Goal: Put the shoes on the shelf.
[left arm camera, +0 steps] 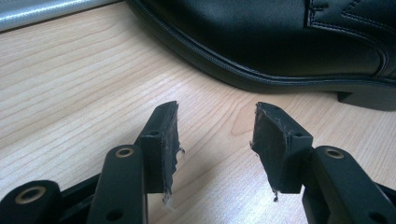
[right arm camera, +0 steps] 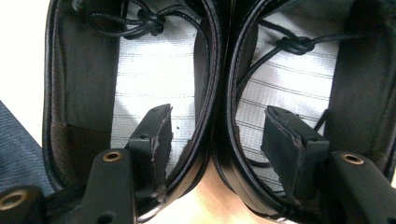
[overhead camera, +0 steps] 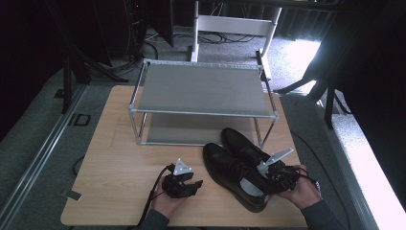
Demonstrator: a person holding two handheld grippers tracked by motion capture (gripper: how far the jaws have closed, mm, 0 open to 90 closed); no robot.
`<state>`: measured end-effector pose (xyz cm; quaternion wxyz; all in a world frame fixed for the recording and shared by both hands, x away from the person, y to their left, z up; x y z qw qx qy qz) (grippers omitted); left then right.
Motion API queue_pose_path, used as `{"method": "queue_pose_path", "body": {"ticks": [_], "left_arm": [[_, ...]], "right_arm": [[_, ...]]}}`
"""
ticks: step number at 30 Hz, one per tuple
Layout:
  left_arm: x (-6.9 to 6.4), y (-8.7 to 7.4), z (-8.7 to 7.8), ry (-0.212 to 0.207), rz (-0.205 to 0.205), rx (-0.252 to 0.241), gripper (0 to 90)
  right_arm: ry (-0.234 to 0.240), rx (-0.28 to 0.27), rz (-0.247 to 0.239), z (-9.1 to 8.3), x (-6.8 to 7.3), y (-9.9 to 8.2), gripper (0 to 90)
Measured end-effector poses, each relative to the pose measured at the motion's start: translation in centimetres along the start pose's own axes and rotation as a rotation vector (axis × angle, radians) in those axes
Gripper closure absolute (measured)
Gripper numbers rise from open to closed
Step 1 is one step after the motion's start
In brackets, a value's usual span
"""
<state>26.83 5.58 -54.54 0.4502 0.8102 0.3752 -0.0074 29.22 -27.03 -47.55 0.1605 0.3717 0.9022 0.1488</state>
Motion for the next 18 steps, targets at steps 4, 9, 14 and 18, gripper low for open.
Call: {"method": "queue_pose_path", "body": {"ticks": [4,9,14,18], "left_arm": [[0.0,0.0,0.0,-0.001,0.003,0.004,51.0],[0.0,0.0,0.0,0.0,0.004,0.005,51.0],[0.0,0.0,-0.1,0.003,0.005,0.002,50.9],[0.0,-0.1,0.0,0.002,0.005,0.003,51.0]], "right_arm": [[0.017,0.035,0.006,0.3,0.0,0.2,43.7],[0.019,0.083,-0.011,0.9,0.2,0.3,47.8],[0.021,0.095,-0.002,1.1,0.1,0.5,53.3],[0.029,0.103,-0.013,1.3,0.3,0.6,60.3]]}}
Point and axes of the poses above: each handheld gripper's, and its own axes: z roughly forward along the jaws, y roughly out of its top, x roughly to its left, the point moved 1 cm from there along z, roughly forward along the jaws, and after that the axes turned 12 degrees about -y, right-handed, at the moved point
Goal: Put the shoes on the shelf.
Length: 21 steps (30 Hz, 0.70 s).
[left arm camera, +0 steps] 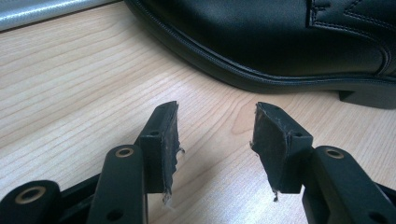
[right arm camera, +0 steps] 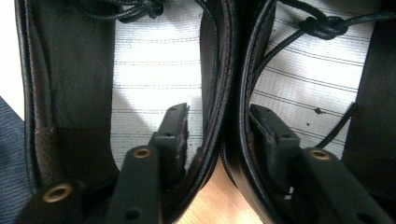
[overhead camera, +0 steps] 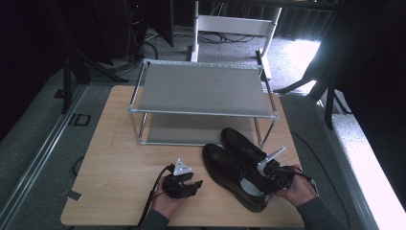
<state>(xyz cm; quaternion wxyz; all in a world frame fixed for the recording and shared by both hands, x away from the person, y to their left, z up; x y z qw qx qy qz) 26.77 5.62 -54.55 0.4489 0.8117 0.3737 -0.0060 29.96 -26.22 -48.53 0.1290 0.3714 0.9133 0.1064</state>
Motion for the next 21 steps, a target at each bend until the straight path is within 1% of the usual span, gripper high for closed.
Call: {"method": "queue_pose_path", "body": {"ticks": [4,5,6,7,9,15,19,20,21], "left_arm": [[-0.06,0.0,0.07,-0.001,0.003,0.002,51.0],[-0.06,0.0,0.07,-0.001,0.003,0.002,51.0],[-0.09,-0.02,0.1,-0.003,0.001,0.003,51.0],[-0.13,-0.02,0.13,-0.005,0.001,0.002,51.0],[-0.23,-0.04,0.19,-0.007,0.003,0.004,51.0],[-0.51,-0.06,0.55,-0.015,0.01,0.013,51.0],[-0.54,-0.05,0.59,-0.015,0.01,0.014,51.0],[-0.54,-0.05,0.59,-0.015,0.01,0.014,51.0],[-0.54,-0.05,0.59,-0.015,0.009,0.014,51.0]], "right_arm": [[0.007,0.005,0.012,0.1,-0.06,0.16,68.3],[0.007,0.005,0.012,0.1,-0.06,0.16,68.3],[0.01,0.005,0.014,0.11,-0.07,0.19,70.2],[0.006,0.002,0.017,0.13,-0.06,0.24,73.7],[-0.003,-0.005,0.027,0.14,-0.06,0.22,76.4],[-0.019,-0.039,0.047,0.1,-0.05,-0.04,79.2],[-0.022,-0.067,0.061,0.06,-0.08,-0.28,80.0],[-0.022,-0.067,0.061,0.06,-0.08,-0.28,80.0],[-0.03,-0.084,0.066,0.05,0.03,-0.39,80.3]]}}
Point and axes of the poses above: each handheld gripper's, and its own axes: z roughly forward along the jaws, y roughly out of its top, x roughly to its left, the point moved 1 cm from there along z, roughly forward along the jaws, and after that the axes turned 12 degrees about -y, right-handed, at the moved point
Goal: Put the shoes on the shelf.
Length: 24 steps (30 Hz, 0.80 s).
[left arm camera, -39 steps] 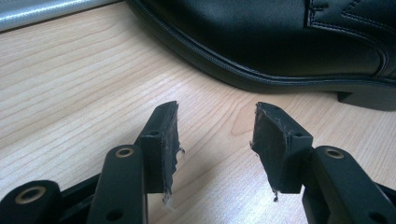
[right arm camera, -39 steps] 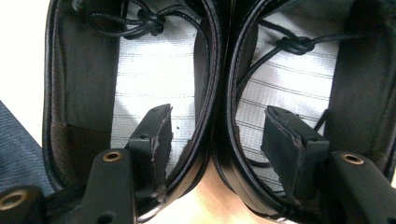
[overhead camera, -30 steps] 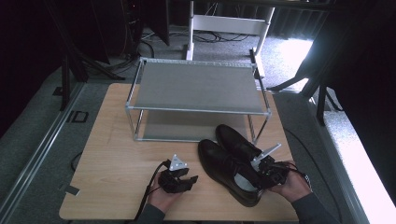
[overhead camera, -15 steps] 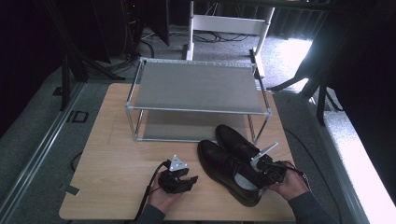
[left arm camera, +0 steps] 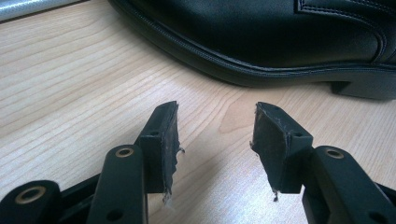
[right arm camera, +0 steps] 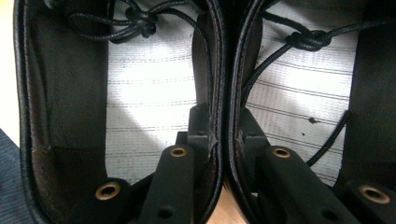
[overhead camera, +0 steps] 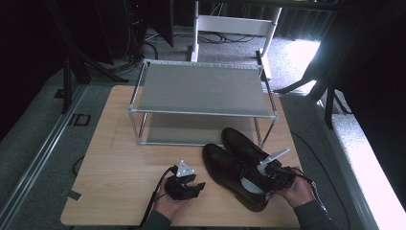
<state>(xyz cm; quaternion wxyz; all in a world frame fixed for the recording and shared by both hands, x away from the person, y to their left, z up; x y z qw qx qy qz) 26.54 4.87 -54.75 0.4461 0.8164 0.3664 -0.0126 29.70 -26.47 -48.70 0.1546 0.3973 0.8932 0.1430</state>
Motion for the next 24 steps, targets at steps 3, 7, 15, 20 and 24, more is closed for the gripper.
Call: {"method": "queue_pose_path", "body": {"ticks": [3,7,15,20,24], "left_arm": [[0.0,0.0,0.0,0.0,0.0,-0.003,51.0],[0.0,0.1,-0.1,0.001,0.0,-0.007,51.0],[0.0,0.2,-0.3,0.007,0.0,-0.011,50.9],[0.1,0.2,-0.5,0.009,-0.001,-0.016,50.9],[0.2,0.3,-0.7,0.012,-0.002,-0.02,50.8]], "right_arm": [[-0.009,-0.011,0.013,0.0,0.0,-0.1,80.5],[-0.009,-0.018,0.03,0.0,0.0,-0.2,80.7],[-0.016,-0.041,0.054,-0.5,0.3,0.1,80.9],[-0.019,-0.061,0.063,-0.7,0.4,0.5,80.9],[-0.018,-0.081,0.084,-0.9,0.4,1.1,80.9]]}}
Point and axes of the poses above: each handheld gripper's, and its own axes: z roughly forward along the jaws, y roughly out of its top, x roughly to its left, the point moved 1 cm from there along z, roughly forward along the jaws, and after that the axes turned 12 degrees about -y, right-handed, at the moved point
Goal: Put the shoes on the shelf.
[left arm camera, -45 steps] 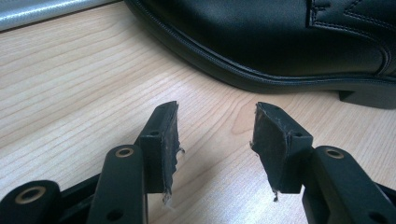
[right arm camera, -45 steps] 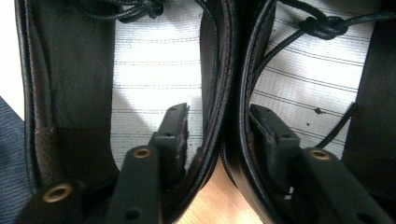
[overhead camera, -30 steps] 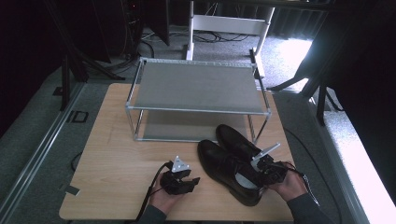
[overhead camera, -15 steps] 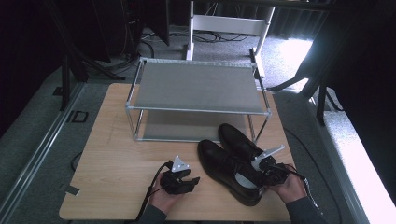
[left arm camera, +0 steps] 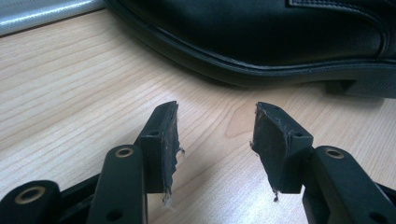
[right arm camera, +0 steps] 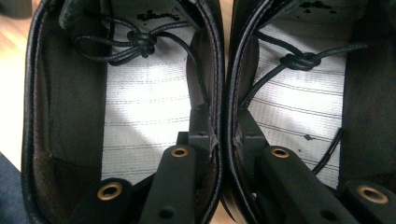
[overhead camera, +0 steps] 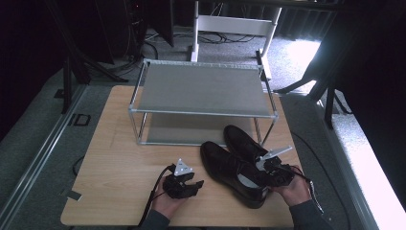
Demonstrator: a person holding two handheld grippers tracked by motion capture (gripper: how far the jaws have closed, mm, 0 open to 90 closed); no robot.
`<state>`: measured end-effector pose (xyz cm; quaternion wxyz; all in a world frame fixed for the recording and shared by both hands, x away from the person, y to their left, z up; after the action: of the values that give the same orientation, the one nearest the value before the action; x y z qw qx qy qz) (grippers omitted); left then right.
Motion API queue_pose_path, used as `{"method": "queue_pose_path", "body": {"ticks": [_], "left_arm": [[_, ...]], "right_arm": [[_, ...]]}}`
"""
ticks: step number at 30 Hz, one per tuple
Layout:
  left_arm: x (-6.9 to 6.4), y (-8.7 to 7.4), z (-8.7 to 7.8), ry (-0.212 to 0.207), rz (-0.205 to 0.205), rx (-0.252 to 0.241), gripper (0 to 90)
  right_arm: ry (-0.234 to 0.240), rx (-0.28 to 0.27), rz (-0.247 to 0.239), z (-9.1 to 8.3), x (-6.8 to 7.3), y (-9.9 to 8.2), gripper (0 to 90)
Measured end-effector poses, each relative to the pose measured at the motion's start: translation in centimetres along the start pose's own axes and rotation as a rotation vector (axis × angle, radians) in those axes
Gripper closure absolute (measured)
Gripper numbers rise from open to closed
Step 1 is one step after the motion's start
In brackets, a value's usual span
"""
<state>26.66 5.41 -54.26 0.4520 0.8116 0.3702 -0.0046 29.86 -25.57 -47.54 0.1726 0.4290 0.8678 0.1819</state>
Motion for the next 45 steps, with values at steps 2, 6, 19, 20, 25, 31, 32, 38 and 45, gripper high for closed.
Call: {"method": "queue_pose_path", "body": {"ticks": [2,6,19,20,25,31,32,38,45], "left_arm": [[0.0,0.0,-0.1,0.001,-0.001,-0.002,50.9],[0.1,0.1,-0.2,0.004,-0.002,-0.005,50.9],[0.2,0.9,-0.5,0.016,-0.001,-0.031,51.0],[0.2,1.3,-0.4,0.015,0.003,-0.035,51.0],[0.0,2.3,0.2,0.013,0.013,-0.051,51.4],[0.1,3.3,1.3,0.016,0.011,-0.055,52.3],[0.3,3.4,1.4,0.02,0.007,-0.06,52.8],[1.7,3.8,1.1,0.046,-0.034,-0.075,54.8],[3.3,3.9,1.1,0.077,-0.055,-0.066,57.7]], "right_arm": [[-0.005,-0.008,0.004,0.0,0.1,0.3,80.9],[-0.005,-0.023,0.008,0.1,0.4,1.2,80.8],[0.001,-0.059,0.033,1.3,1.7,4.9,80.7],[0.001,-0.06,0.039,1.5,1.8,5.2,80.7],[-0.004,-0.076,0.071,2.4,2.5,6.9,80.7],[-0.031,-0.098,0.106,3.3,3.5,8.3,80.6],[-0.03,-0.103,0.111,3.4,3.7,8.5,80.7],[-0.043,-0.115,0.151,4.1,4.3,9.5,80.6],[-0.075,-0.105,0.185,5.0,5.4,10.5,80.4]]}}
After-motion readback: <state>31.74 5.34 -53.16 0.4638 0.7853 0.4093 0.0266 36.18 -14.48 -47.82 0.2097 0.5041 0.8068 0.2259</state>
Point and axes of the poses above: each handheld gripper's, and its own axes: z roughly forward along the jaws, y roughly out of its top, x roughly to its left, the point moved 1 cm from there along z, roughly forward along the jaws, and after that the axes turned 12 degrees about -y, right-handed, at the moved point
